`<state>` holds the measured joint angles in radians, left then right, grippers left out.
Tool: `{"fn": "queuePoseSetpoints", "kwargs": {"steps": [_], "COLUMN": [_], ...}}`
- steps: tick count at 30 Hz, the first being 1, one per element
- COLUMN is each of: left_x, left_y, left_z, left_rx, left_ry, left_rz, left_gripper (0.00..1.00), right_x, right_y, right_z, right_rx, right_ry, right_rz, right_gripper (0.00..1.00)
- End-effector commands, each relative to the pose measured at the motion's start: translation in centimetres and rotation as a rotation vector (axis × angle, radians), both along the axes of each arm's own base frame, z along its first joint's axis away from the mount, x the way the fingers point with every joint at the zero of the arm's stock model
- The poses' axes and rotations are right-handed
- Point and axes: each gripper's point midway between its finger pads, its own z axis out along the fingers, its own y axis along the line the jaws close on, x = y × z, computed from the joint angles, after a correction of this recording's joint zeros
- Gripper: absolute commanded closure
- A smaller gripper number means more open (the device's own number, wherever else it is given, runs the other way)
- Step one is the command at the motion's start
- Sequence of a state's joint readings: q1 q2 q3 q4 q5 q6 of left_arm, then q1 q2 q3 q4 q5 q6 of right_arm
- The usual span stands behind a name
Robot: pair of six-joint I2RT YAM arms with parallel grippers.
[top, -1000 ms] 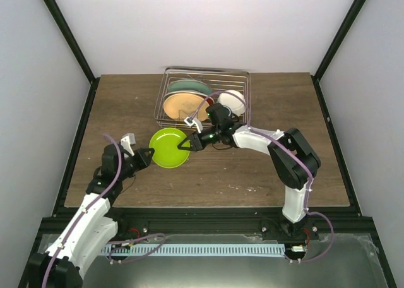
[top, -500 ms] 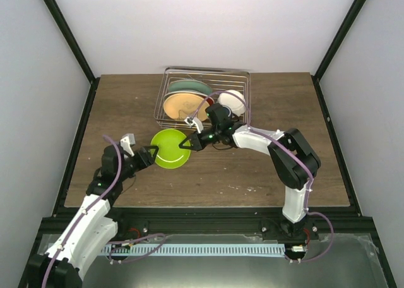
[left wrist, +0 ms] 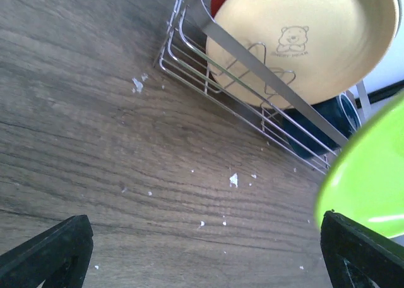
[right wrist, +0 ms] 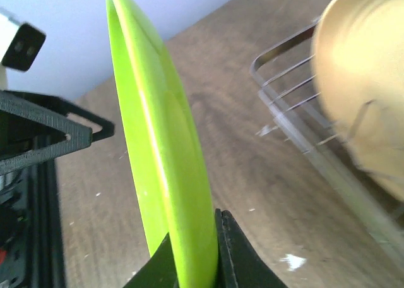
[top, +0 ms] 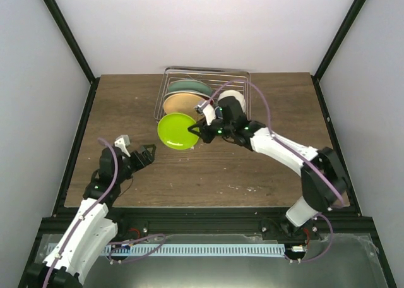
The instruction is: Load the mixed dishes into the dish rack
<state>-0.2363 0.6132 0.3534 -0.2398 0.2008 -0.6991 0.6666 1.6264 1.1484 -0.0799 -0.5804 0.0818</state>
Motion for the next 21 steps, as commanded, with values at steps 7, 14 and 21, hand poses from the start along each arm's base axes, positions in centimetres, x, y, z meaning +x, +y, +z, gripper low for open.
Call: {"fn": "queuePoseSetpoints", "kwargs": {"steps": [7, 14, 21], "left_x": [2.3, 5.2, 5.9], "left_y": [-0.2, -1.9, -1.6], "left_z": [1.6, 2.0, 2.5], "left_rx": [0.126, 0.166, 0.186], "left_ry": [-0.035, -0.055, -0.065], "left_rz": [-0.057, -0.157, -0.161], "left_gripper": [0.0, 0.0, 0.0], "right_x": [3.7, 5.5, 5.2], "right_y": [-7.9, -9.3, -9.0], "right_z": [7.9, 8.9, 9.2], "right_rx": [0.002, -0.041, 0.004], "right_ry": [-0.477, -0.691, -0.959], "right_rz": [-0.343, -0.389, -0.334], "right_gripper": [0.99, 0.99, 0.99]}}
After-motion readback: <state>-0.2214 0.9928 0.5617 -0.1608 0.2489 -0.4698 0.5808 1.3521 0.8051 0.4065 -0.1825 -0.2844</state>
